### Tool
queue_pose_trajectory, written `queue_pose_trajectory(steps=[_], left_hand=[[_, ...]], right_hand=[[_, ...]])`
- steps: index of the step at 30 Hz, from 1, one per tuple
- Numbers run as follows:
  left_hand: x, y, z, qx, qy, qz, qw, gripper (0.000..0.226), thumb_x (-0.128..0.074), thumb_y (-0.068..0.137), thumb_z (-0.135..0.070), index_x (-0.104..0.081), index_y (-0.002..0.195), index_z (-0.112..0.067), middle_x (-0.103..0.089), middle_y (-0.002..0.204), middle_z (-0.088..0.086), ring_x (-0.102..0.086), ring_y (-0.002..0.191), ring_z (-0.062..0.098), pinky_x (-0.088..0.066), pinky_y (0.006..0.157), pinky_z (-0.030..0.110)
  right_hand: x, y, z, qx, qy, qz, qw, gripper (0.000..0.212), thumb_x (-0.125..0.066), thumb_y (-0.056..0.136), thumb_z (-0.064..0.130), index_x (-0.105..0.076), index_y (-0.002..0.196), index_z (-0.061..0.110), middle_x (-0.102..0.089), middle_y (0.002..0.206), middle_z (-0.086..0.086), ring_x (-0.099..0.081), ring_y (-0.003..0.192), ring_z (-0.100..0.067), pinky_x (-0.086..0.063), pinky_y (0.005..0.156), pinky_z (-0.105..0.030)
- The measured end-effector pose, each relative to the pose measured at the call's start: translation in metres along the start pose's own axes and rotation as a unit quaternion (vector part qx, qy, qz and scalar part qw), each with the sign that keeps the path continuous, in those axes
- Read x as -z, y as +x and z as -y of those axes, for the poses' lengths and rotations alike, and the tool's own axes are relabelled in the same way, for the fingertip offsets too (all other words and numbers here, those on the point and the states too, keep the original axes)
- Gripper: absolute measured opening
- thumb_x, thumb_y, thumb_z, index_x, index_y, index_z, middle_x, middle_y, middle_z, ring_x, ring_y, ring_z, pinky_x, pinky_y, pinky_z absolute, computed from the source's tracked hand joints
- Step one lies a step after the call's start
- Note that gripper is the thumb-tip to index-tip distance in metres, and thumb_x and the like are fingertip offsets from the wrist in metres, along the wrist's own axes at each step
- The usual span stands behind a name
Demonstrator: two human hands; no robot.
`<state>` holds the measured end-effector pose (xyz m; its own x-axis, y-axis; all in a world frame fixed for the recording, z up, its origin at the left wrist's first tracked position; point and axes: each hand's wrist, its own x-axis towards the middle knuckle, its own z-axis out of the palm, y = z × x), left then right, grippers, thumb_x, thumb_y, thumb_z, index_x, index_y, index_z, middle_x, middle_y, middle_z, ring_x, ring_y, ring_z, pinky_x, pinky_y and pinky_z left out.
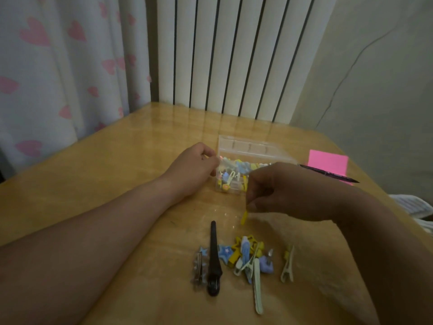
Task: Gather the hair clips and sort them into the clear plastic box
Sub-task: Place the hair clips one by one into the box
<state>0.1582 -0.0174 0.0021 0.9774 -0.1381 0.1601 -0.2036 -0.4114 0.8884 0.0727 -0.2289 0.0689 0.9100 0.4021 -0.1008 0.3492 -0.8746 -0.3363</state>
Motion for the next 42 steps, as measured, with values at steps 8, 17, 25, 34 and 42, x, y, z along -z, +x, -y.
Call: queue_pose_trajectory(steps=[8,17,25,34,42], left_hand=[[-0.001,-0.001,-0.001,0.001,0.002,0.0,1.0,0.02,-0.062,0.104,-0.035,-0.066,0.118,-0.021,-0.076,0.086,-0.004,-0.068,0.084,0.013,-0.056,0.091,0.045],[-0.001,0.0,0.0,0.006,0.003,0.0,1.0,0.024,-0.063,0.103,-0.035,-0.066,0.122,-0.021,-0.076,0.089,-0.002,-0.069,0.088,0.016,-0.057,0.095,0.047],[-0.001,0.002,0.002,0.0,0.006,-0.003,1.0,0.024,-0.063,0.104,-0.032,-0.065,0.123,-0.018,-0.075,0.089,-0.002,-0.067,0.082,0.009,-0.054,0.086,0.036],[0.0,0.002,0.004,-0.004,0.005,0.002,1.0,0.025,-0.062,0.104,-0.036,-0.064,0.124,-0.021,-0.075,0.09,-0.002,-0.068,0.086,0.011,-0.055,0.088,0.039],[-0.001,0.004,0.007,-0.005,0.001,0.0,1.0,0.024,-0.061,0.104,-0.036,-0.065,0.122,-0.02,-0.075,0.092,-0.003,-0.07,0.085,0.01,-0.057,0.085,0.037]], right_hand=[[0.032,-0.016,-0.052,-0.138,0.034,-0.282,0.949,0.007,-0.077,0.095,0.025,-0.075,0.088,0.023,-0.072,0.078,0.008,-0.067,0.067,-0.004,-0.045,0.059,-0.025],[0.015,-0.005,-0.065,-0.207,0.013,-0.234,0.95,0.014,-0.081,0.091,0.037,-0.079,0.089,0.023,-0.072,0.082,0.005,-0.064,0.073,-0.011,-0.044,0.059,-0.026],[0.001,0.006,-0.073,-0.234,0.02,-0.213,0.948,0.018,-0.083,0.087,0.043,-0.084,0.09,0.025,-0.076,0.083,0.005,-0.07,0.076,-0.014,-0.061,0.078,-0.037],[0.003,0.004,-0.068,-0.206,0.031,-0.24,0.948,0.023,-0.076,0.094,0.043,-0.082,0.089,0.021,-0.074,0.077,0.004,-0.067,0.071,-0.016,-0.048,0.06,-0.027],[-0.006,0.008,-0.036,-0.082,0.025,-0.287,0.954,0.014,-0.076,0.095,0.038,-0.081,0.091,0.025,-0.072,0.077,0.012,-0.064,0.07,-0.002,-0.048,0.063,-0.027]])
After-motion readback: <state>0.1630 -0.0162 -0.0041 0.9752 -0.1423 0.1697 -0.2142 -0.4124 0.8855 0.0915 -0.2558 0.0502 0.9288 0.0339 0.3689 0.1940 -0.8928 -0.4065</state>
